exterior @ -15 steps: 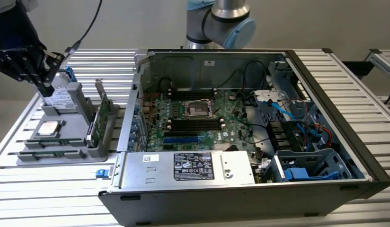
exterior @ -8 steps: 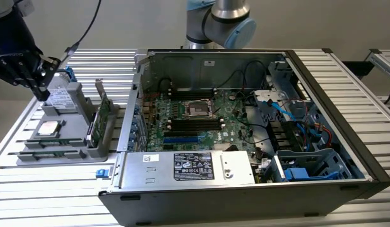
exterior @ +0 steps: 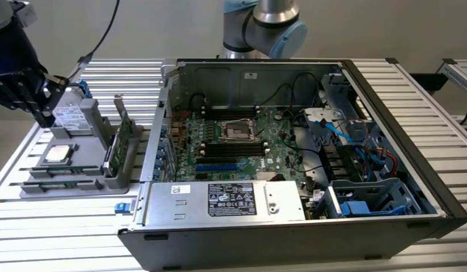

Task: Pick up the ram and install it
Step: 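Reach for the ram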

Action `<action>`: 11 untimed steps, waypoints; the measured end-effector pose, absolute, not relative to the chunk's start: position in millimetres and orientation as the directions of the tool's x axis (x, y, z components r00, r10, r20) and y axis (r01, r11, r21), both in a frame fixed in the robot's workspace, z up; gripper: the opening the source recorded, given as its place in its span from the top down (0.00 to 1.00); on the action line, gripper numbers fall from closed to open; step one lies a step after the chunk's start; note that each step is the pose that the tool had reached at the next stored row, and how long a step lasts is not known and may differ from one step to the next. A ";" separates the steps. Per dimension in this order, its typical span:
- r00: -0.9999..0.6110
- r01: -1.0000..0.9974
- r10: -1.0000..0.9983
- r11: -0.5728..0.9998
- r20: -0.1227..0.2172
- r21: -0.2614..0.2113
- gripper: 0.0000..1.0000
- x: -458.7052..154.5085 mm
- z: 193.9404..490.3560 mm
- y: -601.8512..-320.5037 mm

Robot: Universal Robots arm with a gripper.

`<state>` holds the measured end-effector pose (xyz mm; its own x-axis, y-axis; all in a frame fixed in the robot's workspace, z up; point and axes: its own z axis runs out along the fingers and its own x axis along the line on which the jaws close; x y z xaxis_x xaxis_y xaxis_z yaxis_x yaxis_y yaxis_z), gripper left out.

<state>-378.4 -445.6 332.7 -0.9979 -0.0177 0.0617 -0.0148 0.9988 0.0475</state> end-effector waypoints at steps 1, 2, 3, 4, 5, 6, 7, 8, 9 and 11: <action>-0.998 -0.020 -0.023 0.999 0.064 0.047 0.90 -378.4 331.5 -446.8; -0.997 -0.026 -0.030 0.999 0.067 0.047 0.90 -378.4 330.2 -447.9; -0.997 -0.033 -0.037 0.998 0.068 0.048 0.90 -378.4 329.0 -448.9; -0.997 -0.040 -0.044 0.998 0.070 0.048 0.90 -378.4 327.9 -449.9; -0.996 -0.047 -0.050 0.998 0.071 0.048 0.90 -378.4 326.9 -450.8; -0.996 -0.054 -0.057 0.997 0.071 0.048 0.90 -378.4 325.9 -452.0; -0.995 -0.059 -0.063 0.997 0.072 0.048 0.90 -378.4 325.1 -453.2; -0.995 -0.064 -0.067 0.997 0.072 0.048 0.90 -378.5 324.6 -453.9; -0.995 -0.065 -0.069 0.997 0.072 0.048 0.90 -378.5 324.5 -453.9; -0.995 -0.066 -0.069 0.997 0.072 0.048 0.90 -378.6 324.6 -453.9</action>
<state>-378.6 -453.9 324.6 -0.9950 -0.0690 0.0718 -0.0656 0.9967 0.0481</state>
